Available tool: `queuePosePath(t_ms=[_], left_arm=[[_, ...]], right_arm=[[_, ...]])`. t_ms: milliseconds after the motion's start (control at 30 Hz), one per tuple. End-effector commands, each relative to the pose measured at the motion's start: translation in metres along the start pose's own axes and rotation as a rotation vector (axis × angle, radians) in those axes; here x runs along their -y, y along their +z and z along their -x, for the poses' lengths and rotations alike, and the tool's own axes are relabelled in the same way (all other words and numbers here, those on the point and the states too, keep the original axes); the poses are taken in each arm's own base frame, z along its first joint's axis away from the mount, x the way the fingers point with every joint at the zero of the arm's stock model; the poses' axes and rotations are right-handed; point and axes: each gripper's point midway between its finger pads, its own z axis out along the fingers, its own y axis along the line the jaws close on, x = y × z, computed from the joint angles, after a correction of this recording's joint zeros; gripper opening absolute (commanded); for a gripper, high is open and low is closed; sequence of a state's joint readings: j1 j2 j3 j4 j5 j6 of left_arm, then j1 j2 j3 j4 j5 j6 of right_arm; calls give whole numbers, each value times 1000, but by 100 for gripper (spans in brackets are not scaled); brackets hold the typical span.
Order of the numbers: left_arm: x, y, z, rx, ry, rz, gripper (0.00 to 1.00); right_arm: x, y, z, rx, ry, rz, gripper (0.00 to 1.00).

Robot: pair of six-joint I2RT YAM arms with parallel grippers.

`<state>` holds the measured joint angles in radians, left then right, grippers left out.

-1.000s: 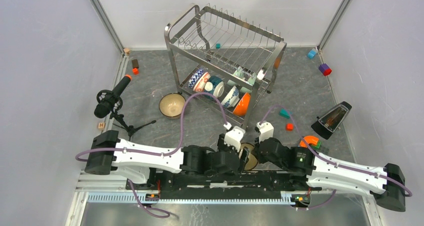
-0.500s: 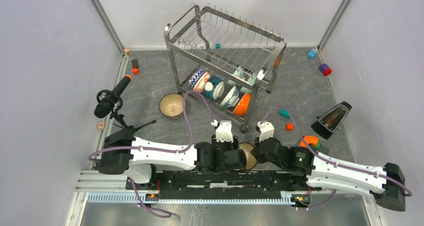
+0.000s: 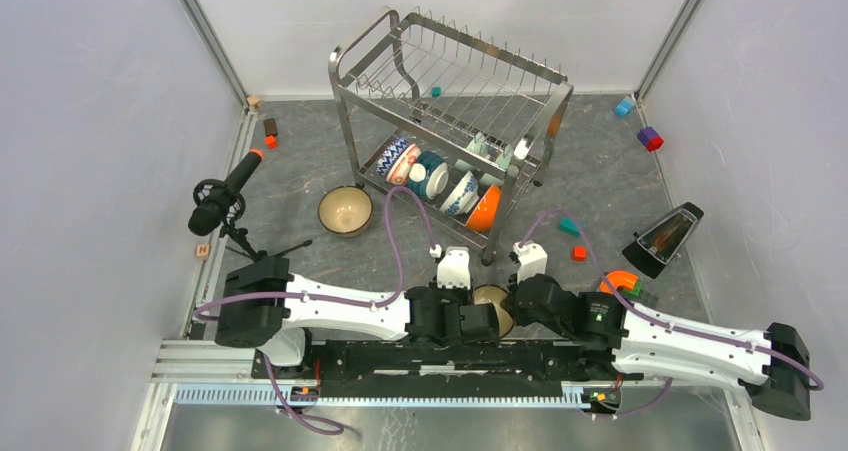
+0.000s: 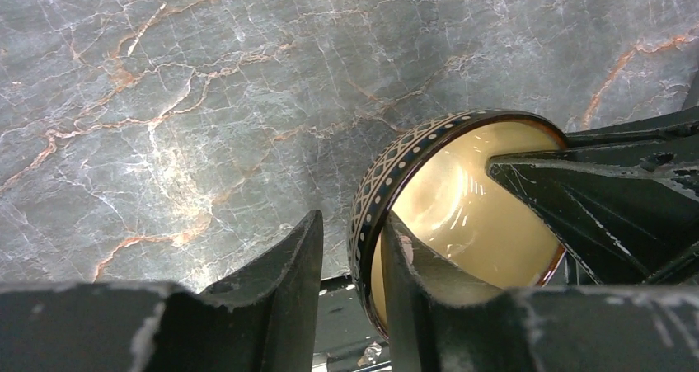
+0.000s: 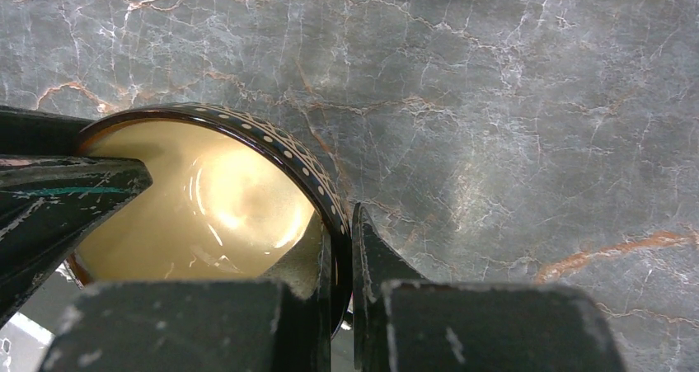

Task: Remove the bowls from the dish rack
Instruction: Pick up the bowl from the dish rack.

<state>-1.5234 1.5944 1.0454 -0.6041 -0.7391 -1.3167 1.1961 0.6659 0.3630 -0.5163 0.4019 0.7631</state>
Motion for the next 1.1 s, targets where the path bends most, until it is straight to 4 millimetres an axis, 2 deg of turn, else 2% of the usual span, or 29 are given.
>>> queuePosePath(t_ms=[0,333,433,533,667,733,800,867,1067], left_arm=[[12,-3,12,28,-25,-9,37],[13,1,4,16,34,-11,27],[13,3,0,8,45,-8,19],[14,2,0,8,47,-15,3],[16,0,3,16,44,-21,2],[16,0,5,25,41,-21,2],[17,-2,8,34,35,-25,2],[18,-4,12,45,30,-31,2],[17,-9,23,76,21,-47,2]], right_arm=[[-28,-10,42,114,85,78,0],[-33,-12,48,119,81,89,0],[-34,-13,49,115,75,95,0],[-36,-13,48,113,66,106,0],[-37,-14,46,109,64,119,1],[-39,-15,46,107,53,133,14],[-42,-16,46,107,39,154,36],[-43,-18,46,106,32,162,51],[-42,-24,50,112,28,169,75]])
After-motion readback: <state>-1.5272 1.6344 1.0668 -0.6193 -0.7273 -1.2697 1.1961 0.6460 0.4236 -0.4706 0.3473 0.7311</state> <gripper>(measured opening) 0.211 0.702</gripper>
